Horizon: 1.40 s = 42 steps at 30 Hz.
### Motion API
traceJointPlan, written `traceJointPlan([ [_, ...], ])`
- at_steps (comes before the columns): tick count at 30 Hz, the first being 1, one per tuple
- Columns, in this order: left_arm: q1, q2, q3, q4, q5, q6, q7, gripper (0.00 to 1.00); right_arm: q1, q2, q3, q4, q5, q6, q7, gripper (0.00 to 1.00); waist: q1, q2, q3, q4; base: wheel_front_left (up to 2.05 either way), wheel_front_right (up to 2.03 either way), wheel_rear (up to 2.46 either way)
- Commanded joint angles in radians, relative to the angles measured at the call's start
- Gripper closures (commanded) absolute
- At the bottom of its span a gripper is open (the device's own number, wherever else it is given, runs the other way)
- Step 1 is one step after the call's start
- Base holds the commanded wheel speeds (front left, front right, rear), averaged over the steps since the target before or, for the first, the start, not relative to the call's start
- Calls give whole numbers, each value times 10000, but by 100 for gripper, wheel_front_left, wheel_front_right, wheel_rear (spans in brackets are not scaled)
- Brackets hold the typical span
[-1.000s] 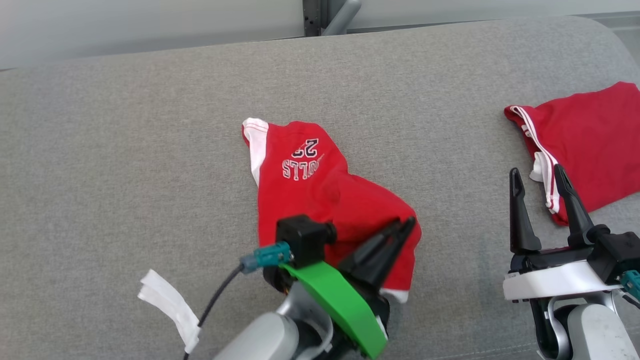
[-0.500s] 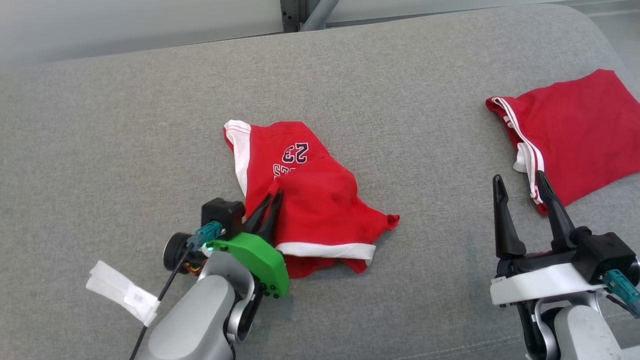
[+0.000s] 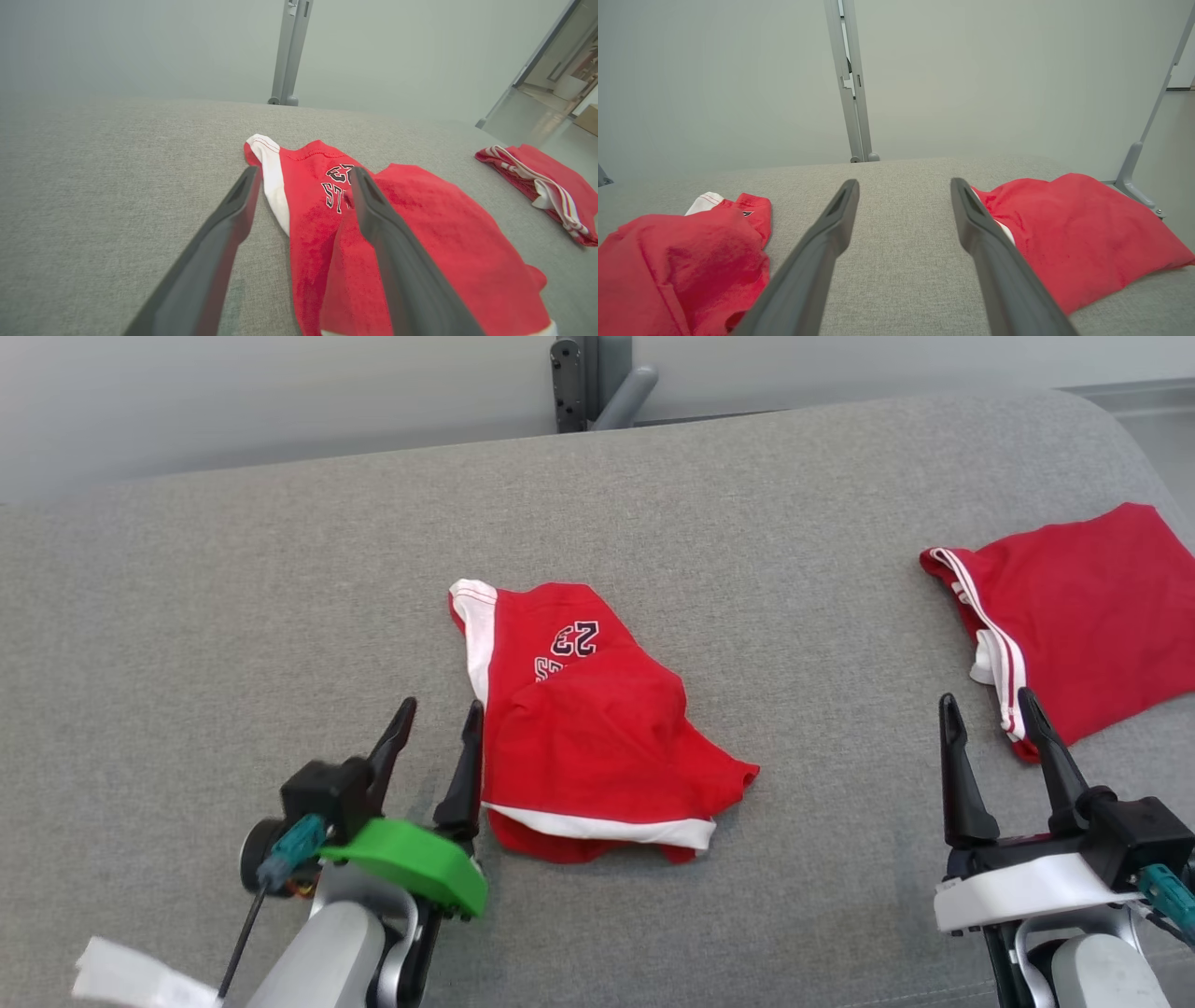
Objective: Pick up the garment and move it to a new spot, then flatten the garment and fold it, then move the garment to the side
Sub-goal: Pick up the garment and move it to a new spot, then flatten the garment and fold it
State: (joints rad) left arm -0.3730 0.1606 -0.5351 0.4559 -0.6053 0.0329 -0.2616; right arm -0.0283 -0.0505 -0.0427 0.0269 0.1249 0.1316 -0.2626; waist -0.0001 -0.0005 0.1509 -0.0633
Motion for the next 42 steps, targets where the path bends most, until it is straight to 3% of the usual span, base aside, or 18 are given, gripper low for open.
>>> traceJointPlan([
  [1,918,267,438,-886,367,280,-28,0,181,-7,-192,-61,-174,-18,-32,0,1,5,-344,366,0,0,0],
  [7,2759,512,1571,-2700,1390,805,-30,0,414,-145,-575,-132,-447,-18,-32,0,1,5,-725,865,0,0,0],
  [10,3642,315,2277,-3327,1916,826,-32,0,645,-344,-637,-71,-707,-18,-32,0,1,5,-976,1152,0,0,0],
  [15,4794,-10,3380,-3825,2748,364,-33,0,1027,-353,-768,253,-933,-18,-32,0,1,5,-1357,1510,0,0,0],
  [21,5351,-400,4250,-3546,3430,-759,-33,0,1516,-222,-522,950,-1101,-18,-32,0,1,5,-1579,1713,0,0,0],
  [24,5280,-583,4574,-3389,3637,-1112,-34,0,1610,-144,-451,1214,-1047,-18,-32,0,1,5,-1571,1689,0,0,0],
  [36,5196,-1002,5208,-3037,4044,-1558,-35,0,1395,-14,-323,1442,-907,-18,-32,0,1,5,-1501,1354,0,0,0],
  [42,4710,-1082,4633,-2577,3726,-1645,-33,0,1133,-10,-268,1339,-950,-18,-32,0,1,5,-1303,1030,0,0,0],
])
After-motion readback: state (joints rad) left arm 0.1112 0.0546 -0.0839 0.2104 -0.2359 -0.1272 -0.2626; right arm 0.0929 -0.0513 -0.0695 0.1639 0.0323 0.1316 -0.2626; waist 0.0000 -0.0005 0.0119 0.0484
